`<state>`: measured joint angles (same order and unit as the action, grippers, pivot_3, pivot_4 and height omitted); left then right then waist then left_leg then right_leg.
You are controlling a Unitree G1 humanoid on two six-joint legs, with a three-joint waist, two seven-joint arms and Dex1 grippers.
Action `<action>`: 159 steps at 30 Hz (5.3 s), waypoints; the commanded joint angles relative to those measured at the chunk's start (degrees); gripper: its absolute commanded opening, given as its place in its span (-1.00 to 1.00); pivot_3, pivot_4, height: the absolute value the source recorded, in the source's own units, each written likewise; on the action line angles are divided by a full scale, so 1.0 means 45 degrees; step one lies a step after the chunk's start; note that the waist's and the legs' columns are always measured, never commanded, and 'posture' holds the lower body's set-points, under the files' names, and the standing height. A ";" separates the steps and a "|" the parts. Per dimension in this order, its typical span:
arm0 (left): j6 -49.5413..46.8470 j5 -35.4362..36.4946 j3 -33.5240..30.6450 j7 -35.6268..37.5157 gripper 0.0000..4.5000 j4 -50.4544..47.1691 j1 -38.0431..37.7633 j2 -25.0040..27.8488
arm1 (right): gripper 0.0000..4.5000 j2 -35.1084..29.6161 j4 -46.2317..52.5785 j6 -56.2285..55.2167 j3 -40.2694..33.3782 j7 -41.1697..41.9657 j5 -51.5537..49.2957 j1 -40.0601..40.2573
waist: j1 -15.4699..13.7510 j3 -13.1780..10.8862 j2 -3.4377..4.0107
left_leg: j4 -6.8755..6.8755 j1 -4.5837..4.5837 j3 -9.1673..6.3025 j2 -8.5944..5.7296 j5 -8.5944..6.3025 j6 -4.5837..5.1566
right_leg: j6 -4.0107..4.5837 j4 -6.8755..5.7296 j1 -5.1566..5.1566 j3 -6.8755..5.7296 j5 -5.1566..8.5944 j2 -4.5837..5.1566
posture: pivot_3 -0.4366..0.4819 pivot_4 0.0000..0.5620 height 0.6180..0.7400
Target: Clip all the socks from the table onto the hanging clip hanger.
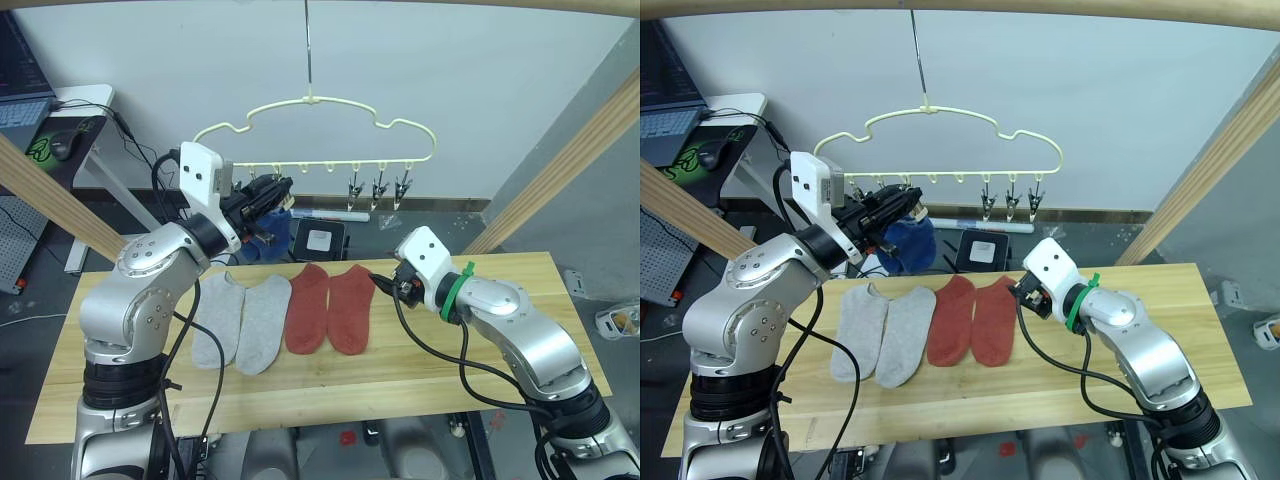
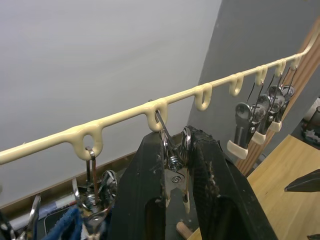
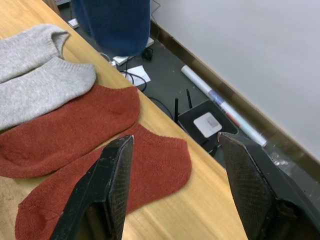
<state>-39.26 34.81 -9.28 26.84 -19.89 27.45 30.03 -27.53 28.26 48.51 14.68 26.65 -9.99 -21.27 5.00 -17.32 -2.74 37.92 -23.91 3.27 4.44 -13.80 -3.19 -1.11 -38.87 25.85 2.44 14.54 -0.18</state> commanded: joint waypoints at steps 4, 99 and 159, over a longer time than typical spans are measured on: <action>-0.0034 -0.0281 0.0029 0.0003 -0.83 -0.0333 0.0180 0.0246 | 0.52 0.0488 -0.0467 -0.0163 -0.0131 -0.0550 0.0350 0.0123 | -0.0019 -0.0097 0.0015 | 0.0001 0.0001 -0.0001 -0.0001 0.0000 0.0000 | 0.0000 0.0000 0.0000 0.0005 0.0000 0.0000 | -0.39 0.27 1.00; -0.3029 0.4648 -0.1680 -0.0012 -0.84 0.0150 0.0843 0.0946 | -1.00 0.3142 -0.8831 -1.3279 0.0993 0.3767 0.3107 -0.4905 | -0.0072 -0.0988 0.0118 | -0.0011 -0.0025 0.0016 0.0020 0.0003 -0.0097 | 0.0056 -0.0018 0.0074 -0.0006 -0.0034 0.0045 | -0.33 0.30 1.00; -0.2521 0.4060 -0.1688 -0.0042 -0.84 0.0195 0.0932 0.0693 | -1.00 0.3167 -0.6430 -1.0297 0.0728 0.4048 0.1932 -0.4204 | -0.0089 -0.0987 0.0118 | -0.0007 -0.0030 0.0012 0.0020 0.0002 -0.0094 | 0.0059 -0.0023 0.0072 -0.0013 -0.0035 0.0051 | -0.32 0.30 1.00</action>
<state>-51.77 52.63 -15.96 26.84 -17.44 31.28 33.26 -13.18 -4.76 3.97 18.13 44.94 -1.23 -40.86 4.60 -21.76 -2.21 37.89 -24.04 3.32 4.53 -13.79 -3.61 -0.85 -38.99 26.17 2.38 14.38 0.05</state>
